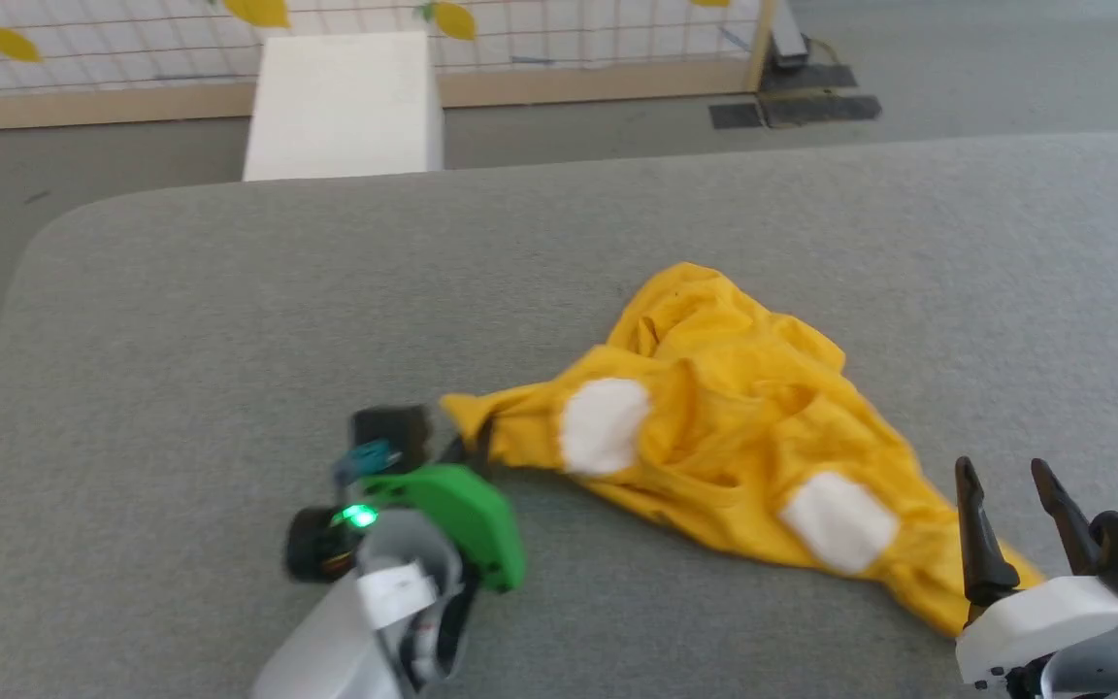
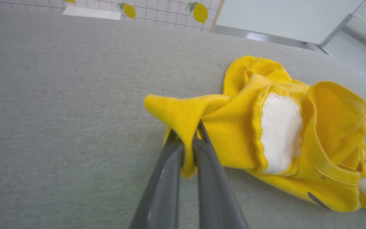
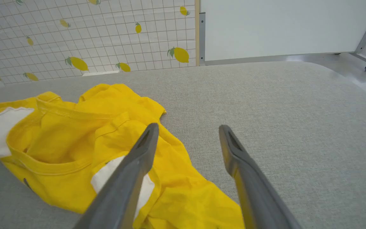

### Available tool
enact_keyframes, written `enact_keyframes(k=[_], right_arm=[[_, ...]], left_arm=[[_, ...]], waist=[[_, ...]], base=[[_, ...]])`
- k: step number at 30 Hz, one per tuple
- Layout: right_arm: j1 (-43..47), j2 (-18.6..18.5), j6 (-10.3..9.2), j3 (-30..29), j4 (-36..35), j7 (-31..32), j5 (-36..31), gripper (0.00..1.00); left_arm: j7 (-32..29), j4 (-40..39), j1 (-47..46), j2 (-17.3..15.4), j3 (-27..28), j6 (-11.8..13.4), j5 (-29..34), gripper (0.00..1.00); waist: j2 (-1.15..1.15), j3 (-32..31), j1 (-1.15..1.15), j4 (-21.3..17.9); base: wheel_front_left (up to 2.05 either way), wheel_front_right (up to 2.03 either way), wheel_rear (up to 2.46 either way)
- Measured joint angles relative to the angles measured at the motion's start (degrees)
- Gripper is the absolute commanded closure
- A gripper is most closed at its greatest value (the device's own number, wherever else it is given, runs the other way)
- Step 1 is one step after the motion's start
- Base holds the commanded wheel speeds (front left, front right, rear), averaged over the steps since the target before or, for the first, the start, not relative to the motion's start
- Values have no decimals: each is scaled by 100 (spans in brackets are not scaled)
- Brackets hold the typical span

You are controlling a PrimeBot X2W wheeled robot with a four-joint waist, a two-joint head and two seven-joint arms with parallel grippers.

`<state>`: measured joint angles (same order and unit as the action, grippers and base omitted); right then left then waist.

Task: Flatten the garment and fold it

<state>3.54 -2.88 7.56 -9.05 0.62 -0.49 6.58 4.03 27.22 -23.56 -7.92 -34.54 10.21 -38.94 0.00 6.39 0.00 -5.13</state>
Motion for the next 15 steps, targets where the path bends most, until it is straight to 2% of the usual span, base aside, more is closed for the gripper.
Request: enact_keyframes(k=[6,10,11,12,15], right_arm=[[60,-1,0,133,-43,200,1,0],[181,-1,0,326,-56,441,1,0],[214,-2,0,405,-69,538,1,0],[251,-2,0,501,-79,646,-3,0],[361,-1,0,845,-164,979,-59,0]], left_arm=[[244,-633,873,-659,527,547,-185,100],[235,-980,1407,-880,761,820,-309,100],[203,-1060,1536,-904,780,849,-349,35],[204,-1137,1652,-914,797,849,-407,0],[400,-1347,1857,-899,896,842,-548,0]], waist=[[0,-153,0,425],[0,-227,0,686],[0,-245,0,752],[0,-262,0,817],[0,-305,0,977]], base=[[0,0,0],[0,0,0],[0,0,0],[0,0,0],[0,0,0]])
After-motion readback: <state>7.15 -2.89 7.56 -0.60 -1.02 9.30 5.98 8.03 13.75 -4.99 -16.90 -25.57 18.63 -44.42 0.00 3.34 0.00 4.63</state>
